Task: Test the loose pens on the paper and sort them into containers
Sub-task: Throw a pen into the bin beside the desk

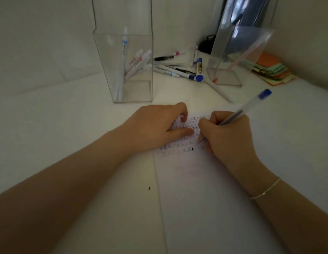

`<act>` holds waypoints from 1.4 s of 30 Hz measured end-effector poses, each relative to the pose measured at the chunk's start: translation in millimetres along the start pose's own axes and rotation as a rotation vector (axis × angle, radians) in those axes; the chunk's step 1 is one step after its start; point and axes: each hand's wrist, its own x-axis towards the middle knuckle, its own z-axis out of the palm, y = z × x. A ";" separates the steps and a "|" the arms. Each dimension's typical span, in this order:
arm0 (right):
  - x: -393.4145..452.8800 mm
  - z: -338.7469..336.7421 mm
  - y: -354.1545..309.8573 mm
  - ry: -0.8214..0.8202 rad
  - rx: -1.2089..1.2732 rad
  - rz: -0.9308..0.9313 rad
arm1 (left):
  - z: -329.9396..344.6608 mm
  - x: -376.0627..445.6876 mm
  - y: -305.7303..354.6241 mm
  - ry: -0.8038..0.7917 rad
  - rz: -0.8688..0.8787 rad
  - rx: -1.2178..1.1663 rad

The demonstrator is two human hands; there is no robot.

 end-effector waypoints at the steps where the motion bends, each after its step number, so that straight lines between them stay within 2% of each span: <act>1: 0.2 -0.1 1.1 0.002 -0.015 -0.005 | 0.4 0.0 -0.3 0.001 0.002 0.006; 16: 0.2 1.3 3.9 -0.036 -0.116 -0.093 | 2.2 0.5 -1.6 0.010 0.001 0.020; 27: -1.4 0.6 4.3 -0.057 -0.052 -0.069 | 0.3 0.8 0.3 -0.015 -0.002 0.017; 34: 1.5 0.3 8.9 0.010 -0.104 -0.132 | 2.7 0.4 -0.9 0.008 0.008 0.013; 36: 4.5 -5.3 11.3 0.033 0.065 -0.050 | 2.9 0.7 -0.6 0.060 0.039 -0.022; 40: 8.3 -14.9 4.4 0.102 0.640 0.112 | 2.6 1.9 2.7 0.128 0.098 -0.232; 42: 9.0 -16.3 2.2 0.122 0.898 0.210 | 4.0 2.7 3.0 0.126 0.102 -0.249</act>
